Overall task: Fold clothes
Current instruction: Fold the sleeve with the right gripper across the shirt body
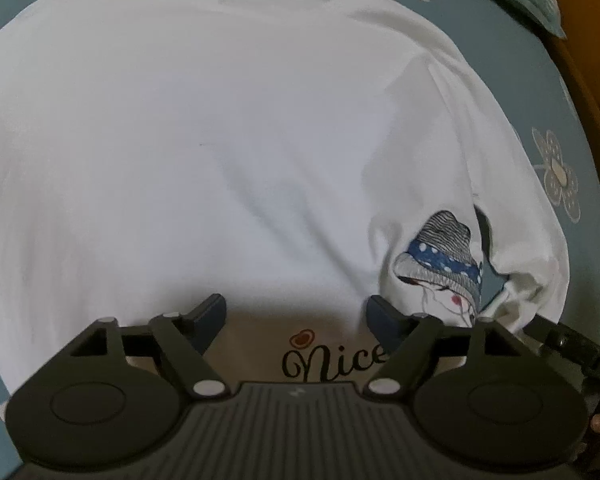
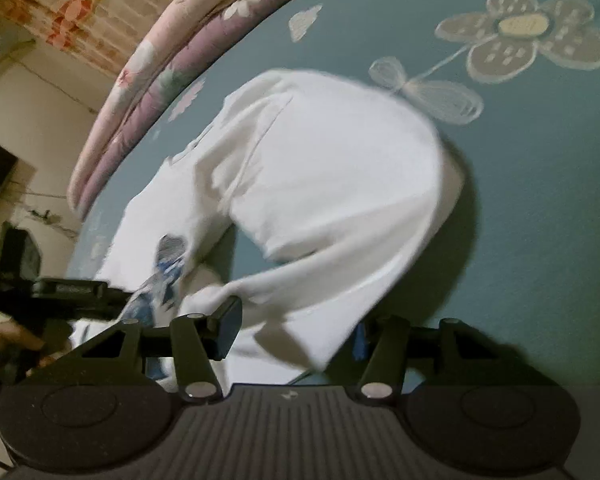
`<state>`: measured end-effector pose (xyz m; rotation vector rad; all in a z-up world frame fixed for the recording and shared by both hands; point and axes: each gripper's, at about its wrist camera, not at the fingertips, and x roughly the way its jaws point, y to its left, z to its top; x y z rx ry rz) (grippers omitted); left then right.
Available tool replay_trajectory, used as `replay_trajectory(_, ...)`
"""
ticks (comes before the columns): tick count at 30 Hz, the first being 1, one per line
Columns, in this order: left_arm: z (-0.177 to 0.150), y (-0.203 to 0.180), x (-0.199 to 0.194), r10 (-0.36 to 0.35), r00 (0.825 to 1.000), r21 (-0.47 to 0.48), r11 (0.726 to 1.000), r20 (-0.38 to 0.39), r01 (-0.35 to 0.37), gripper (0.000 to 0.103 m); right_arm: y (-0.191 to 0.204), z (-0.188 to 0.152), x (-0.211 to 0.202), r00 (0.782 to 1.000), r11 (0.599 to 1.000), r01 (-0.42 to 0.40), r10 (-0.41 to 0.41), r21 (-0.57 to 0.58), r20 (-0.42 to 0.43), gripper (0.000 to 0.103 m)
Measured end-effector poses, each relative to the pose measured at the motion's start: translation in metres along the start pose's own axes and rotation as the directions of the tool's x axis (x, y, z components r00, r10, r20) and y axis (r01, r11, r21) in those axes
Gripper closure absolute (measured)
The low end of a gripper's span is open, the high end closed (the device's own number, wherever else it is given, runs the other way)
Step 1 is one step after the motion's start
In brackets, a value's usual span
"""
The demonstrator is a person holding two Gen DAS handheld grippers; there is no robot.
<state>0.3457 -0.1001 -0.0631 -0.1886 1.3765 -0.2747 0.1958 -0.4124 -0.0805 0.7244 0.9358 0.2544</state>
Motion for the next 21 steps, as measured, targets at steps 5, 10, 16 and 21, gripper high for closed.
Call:
replay_trajectory(5,0.004,0.001,0.002,-0.004,1.0,0.021,1.0,-0.019,0.004,0.02,0.012,-0.016,0.004,1.0,1.0,-0.007,0.007,0.009,-0.003,0.043)
replay_trajectory(10,0.007,-0.007,0.003,-0.003,0.999,0.043,0.999,-0.047,0.005,0.019,0.022,-0.006,0.014,1.0,0.998,0.029,-0.03,-0.047,-0.007,0.042)
replay_trajectory(16,0.009,-0.007,0.005,-0.013,0.998,0.061,0.998,-0.057,0.017,0.017,0.018,-0.029,0.006,1.0,0.999,-0.002,0.004,0.053,-0.021,0.042)
replay_trajectory(21,0.008,-0.007,0.005,-0.021,0.998,0.073,0.997,-0.051,0.025,0.016,0.006,-0.026,0.011,0.998,0.988,-0.065,0.066,0.137,-0.003,0.043)
